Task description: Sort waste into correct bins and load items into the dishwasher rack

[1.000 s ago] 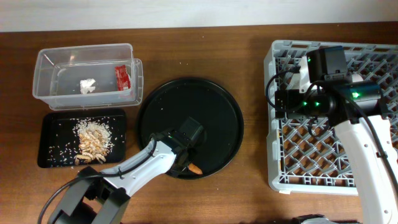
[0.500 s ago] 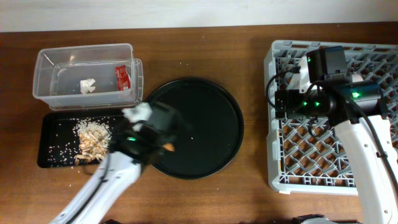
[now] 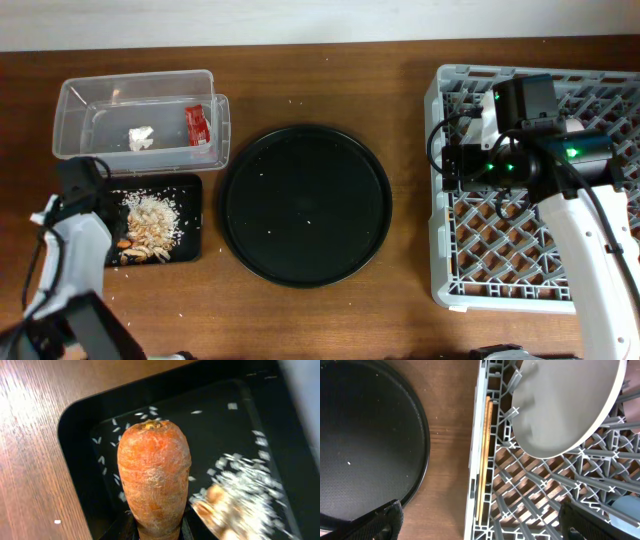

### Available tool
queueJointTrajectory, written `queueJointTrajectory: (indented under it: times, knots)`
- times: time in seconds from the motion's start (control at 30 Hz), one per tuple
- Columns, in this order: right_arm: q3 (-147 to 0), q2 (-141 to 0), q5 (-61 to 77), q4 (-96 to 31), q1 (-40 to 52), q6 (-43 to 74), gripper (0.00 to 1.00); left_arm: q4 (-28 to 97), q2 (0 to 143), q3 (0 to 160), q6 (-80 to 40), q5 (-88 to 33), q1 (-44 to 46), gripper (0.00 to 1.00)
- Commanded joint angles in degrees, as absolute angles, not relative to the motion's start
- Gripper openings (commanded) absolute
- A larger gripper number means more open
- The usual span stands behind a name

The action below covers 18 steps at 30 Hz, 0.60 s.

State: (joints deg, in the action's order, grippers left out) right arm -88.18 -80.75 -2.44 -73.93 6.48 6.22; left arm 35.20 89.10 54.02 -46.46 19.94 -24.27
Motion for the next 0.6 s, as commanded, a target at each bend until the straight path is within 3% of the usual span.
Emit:
queueJointTrajectory:
  times: [0.0,0.07,0.13,0.2,0.33,0.43,0.5,0.57]
  knots:
    - [-88.4,-80.9,-2.1,-74.0,6.7,6.4,0.98,33.9,95.0,54.6,-45.9,16.8,-26.8,0.16]
    - [-88.4,-80.9,-2.1,-74.0,6.7,6.4,0.98,33.4,96.3,54.6,-45.7,15.9,-27.0,0.23]
    - [-88.4,-80.9,-2.1,-74.0,6.7,6.4,0.98,33.0,96.3,54.8,-45.2,15.7,-27.0,0.41]
    - [-88.4,-80.9,-2.1,-73.9,6.7,6.4,0.99,33.0,96.3,55.9,-41.8,14.2,-27.0,0.52]
    - [-88.4,-80.9,-2.1,-72.8,6.7,6.4,0.98,37.3,94.9,63.6,-35.7,6.9,-26.6,0.59]
    - [-88.4,-81.9,9.1,-67.1,6.7,6.3,0.98,39.9,92.7,71.2,-19.1,-7.2,-21.3,0.71]
    - [-88.4,-83.7,17.1,-63.0,6.7,6.2,0.98,40.5,92.7,72.2,-10.9,-16.3,-15.6,0.99]
    - [-88.4,-86.2,19.7,-61.7,6.7,6.2,0.98,45.2,92.8,72.2,-8.4,-15.5,-10.9,0.99]
